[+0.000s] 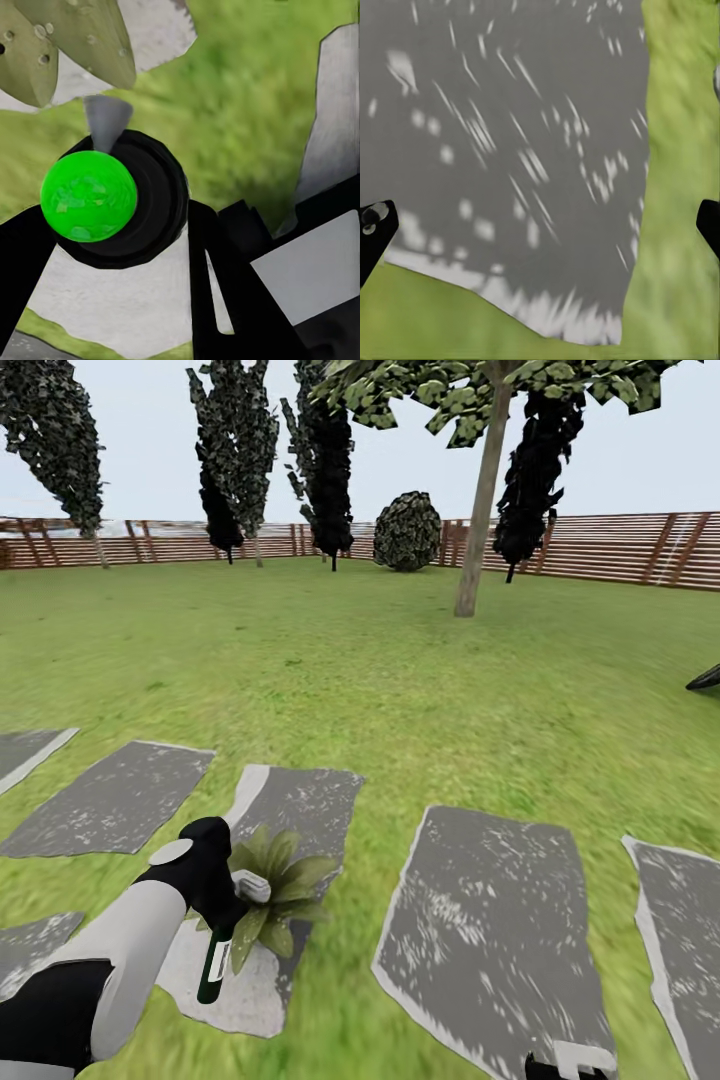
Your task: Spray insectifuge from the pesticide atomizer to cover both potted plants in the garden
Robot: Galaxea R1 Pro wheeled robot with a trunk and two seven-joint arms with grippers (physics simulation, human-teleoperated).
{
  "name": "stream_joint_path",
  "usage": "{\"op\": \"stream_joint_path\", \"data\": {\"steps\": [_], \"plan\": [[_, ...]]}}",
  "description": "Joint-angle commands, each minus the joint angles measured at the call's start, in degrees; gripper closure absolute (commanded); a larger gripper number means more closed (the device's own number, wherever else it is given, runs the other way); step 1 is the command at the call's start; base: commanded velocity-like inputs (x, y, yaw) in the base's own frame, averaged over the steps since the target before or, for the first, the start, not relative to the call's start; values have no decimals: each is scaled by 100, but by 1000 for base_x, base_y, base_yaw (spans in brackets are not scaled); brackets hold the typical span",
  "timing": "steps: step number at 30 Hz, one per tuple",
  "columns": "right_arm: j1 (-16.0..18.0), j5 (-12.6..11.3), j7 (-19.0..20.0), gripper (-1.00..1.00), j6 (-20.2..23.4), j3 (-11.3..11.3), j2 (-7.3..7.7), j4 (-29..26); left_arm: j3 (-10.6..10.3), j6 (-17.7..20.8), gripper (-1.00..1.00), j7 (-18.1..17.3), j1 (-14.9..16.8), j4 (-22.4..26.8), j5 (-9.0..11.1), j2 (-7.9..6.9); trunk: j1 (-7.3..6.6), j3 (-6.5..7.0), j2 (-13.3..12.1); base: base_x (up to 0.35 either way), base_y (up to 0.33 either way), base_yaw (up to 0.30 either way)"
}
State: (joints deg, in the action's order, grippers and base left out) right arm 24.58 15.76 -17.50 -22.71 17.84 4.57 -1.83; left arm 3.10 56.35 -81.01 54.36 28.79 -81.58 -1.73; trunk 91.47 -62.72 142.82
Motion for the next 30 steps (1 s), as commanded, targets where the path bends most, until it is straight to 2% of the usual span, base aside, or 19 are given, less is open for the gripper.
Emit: {"op": "stream_joint_path", "data": {"steps": [1,9,12,14,20,22,24,26,28,30], "plan": [[3,60,-17,-100,-15,44,0,7,32,60,100,-52,4,4,-60,6,-1,-5,2,0,-271,277],[3,61,-17,-100,-14,44,0,7,41,55,100,-35,-26,-18,-60,-8,-1,-5,2,0,-271,277],[3,62,-17,-100,-15,44,0,7,59,53,100,-30,-316,-3,-46,-13,-1,-5,2,0,-271,277],[3,61,-17,-100,-15,44,0,7,75,54,100,-29,-395,-3,-42,-12,-1,-5,2,0,-272,277],[3,60,-12,-100,-17,44,5,7,102,60,100,35,-443,-41,8,-10,-1,-5,2,21,-272,210],[3,63,-4,-100,-16,44,12,7,126,60,100,64,-452,-26,0,-50,-1,-5,2,11,-258,32],[3,68,-1,-100,-16,44,25,7,143,60,100,164,-562,-8,5,-163,-1,-5,2,3,-125,9],[3,74,1,-100,-20,44,40,7,168,54,100,403,-763,3,18,-268,-1,-5,2,1,-35,3],[3,76,7,-100,-17,44,43,12,187,52,100,473,-904,9,41,-296,-1,-5,2,0,-8,1],[3,76,14,-100,-15,39,39,12,303,52,100,507,-1015,17,51,-320,-1,-5,2,0,-3,0]]}}
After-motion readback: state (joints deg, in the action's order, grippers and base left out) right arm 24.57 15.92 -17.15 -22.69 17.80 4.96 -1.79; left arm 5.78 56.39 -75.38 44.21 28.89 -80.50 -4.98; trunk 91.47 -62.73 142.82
